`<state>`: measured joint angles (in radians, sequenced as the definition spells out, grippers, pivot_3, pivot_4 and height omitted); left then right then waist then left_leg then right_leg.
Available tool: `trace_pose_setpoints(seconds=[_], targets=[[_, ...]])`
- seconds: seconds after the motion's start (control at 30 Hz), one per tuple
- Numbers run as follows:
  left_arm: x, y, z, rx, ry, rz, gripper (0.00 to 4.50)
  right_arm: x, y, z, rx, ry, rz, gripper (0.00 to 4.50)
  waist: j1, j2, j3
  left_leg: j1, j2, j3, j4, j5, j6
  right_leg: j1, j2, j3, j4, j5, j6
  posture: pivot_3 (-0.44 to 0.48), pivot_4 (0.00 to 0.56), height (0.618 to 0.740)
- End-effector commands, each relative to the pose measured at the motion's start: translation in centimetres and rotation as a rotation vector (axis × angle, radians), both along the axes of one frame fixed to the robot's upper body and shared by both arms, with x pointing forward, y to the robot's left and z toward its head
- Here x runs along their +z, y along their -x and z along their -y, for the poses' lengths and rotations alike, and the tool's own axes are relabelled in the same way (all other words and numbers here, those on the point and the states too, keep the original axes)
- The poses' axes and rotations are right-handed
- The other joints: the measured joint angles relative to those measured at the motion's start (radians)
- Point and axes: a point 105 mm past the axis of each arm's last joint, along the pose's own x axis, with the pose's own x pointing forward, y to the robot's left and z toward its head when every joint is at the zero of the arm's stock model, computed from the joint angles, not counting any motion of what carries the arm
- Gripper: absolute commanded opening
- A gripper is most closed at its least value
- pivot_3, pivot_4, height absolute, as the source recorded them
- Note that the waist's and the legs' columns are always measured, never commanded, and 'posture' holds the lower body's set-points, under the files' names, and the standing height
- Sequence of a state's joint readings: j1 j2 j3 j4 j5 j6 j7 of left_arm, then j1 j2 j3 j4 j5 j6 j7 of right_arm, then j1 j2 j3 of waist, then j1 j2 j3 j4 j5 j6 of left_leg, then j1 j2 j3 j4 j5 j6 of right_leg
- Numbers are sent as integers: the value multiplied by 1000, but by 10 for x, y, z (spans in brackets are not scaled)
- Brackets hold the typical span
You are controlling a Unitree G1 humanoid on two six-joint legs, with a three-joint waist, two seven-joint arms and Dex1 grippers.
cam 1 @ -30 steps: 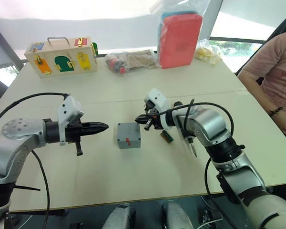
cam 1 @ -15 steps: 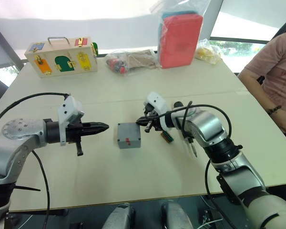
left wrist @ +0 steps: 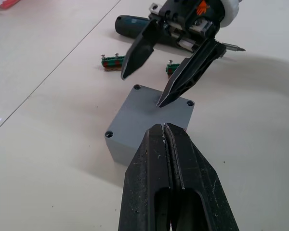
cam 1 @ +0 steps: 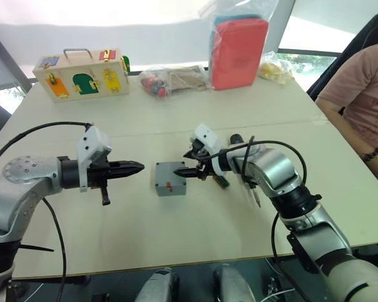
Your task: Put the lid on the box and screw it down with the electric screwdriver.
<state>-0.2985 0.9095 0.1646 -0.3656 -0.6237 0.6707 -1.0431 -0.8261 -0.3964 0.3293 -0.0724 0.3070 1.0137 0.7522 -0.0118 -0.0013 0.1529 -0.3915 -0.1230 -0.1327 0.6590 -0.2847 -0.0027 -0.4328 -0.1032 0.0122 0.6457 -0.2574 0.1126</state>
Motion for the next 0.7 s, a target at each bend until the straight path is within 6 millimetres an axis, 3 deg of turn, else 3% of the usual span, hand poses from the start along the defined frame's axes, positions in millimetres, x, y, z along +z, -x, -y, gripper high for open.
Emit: trace_pose_setpoints(seconds=[0.03, 0.23, 0.33, 0.5, 0.7], targets=[[9, 1, 10, -52, 11, 38, 0, 44, 3, 14, -20, -33, 96, 4463, 2, 0, 0, 0, 0, 0, 0, 0, 0, 0, 0, 0, 0, 0, 0, 0, 150, 740], [12, -1, 20, -108, 32, 51, 0, 55, -17, 83, -324, 174, -6, 4463, 1, 1, 1, 0, 0, 0, 0, 0, 0, 0, 0, 0, 0, 0, 0, 0, 150, 740], [10, -2, 23, -125, 31, 54, 0, 50, -17, 103, -415, 253, -132, 4463, -3, 1, 1, 0, 0, 0, -1, 0, 0, 0, -1, 0, -1, 0, 0, 0, 150, 740], [8, -5, 27, -138, 39, 70, 0, 28, -20, 123, -547, 340, -378, 4463, -6, 0, 1, 0, 1, 3, -5, 0, 0, -3, -1, 2, -1, 0, 0, 0, 150, 740], [7, -6, 30, -128, 54, 93, 0, 13, -33, 126, -659, 384, -487, 4463, -6, 0, 1, 0, 0, 4, -6, 1, -1, -5, -2, 3, -1, 0, 0, 0, 150, 740]])
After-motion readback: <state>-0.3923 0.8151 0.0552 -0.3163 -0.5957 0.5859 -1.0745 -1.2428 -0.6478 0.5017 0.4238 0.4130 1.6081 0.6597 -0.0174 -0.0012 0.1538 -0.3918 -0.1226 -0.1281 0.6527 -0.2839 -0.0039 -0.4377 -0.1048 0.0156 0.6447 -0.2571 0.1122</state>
